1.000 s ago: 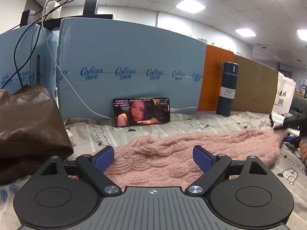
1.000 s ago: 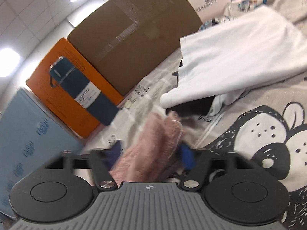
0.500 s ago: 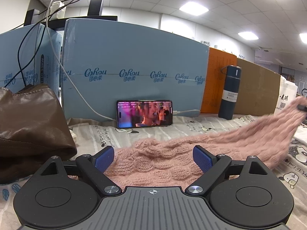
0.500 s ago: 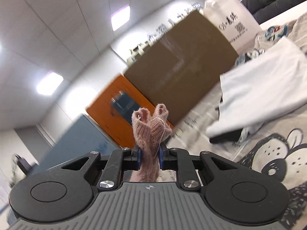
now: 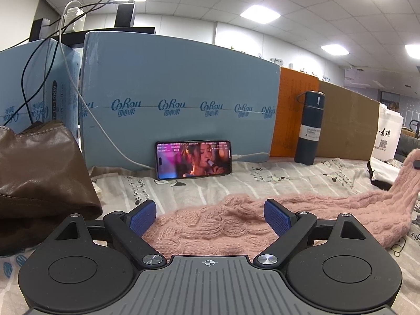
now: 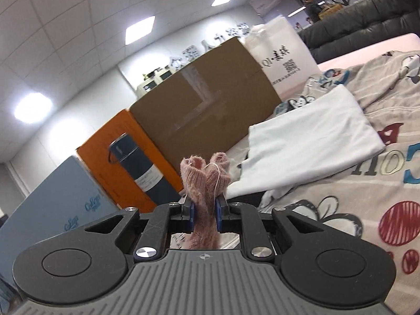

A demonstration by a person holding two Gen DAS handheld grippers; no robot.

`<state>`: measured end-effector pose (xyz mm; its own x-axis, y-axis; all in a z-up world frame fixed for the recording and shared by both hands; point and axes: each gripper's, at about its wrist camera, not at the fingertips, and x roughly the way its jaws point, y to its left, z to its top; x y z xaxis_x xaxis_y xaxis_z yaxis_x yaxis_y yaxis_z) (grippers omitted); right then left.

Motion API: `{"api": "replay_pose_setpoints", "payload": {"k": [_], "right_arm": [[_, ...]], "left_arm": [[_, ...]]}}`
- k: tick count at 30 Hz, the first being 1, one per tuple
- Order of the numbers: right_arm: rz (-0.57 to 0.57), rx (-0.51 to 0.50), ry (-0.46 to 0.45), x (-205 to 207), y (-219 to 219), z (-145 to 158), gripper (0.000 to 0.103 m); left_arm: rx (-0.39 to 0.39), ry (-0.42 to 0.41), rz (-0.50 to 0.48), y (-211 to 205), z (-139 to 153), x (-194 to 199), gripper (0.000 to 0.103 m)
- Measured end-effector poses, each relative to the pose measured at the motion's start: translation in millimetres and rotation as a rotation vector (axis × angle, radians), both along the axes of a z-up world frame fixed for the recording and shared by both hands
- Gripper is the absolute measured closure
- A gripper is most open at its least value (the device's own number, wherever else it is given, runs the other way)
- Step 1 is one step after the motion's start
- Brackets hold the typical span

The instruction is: Fold clothes

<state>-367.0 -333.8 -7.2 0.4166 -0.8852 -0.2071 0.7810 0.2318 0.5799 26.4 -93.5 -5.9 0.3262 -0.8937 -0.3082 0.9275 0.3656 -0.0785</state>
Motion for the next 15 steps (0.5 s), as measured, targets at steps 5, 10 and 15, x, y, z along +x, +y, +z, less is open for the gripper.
{"api": "replay_pose_setpoints", "payload": {"k": [5,10,15], "right_arm": [[0.077,-0.033,0.08,31.5,10.1,0.7,0.089],[0.182,-0.041,0.135,62.0,25.2,-0.4,0.089],[0.27,-0.048,0.186,88.4,38.7,-2.8,0.087]], "left_arm": [[-0.005,0.006,-0.01,1.2,-0.1,-0.8,0.011],[-0.005,0.01,-0.018,1.7,-0.8,-1.8,0.011],[-0.003,0.011,-0.017,2.1,-0.7,-2.4,0.007]]}}
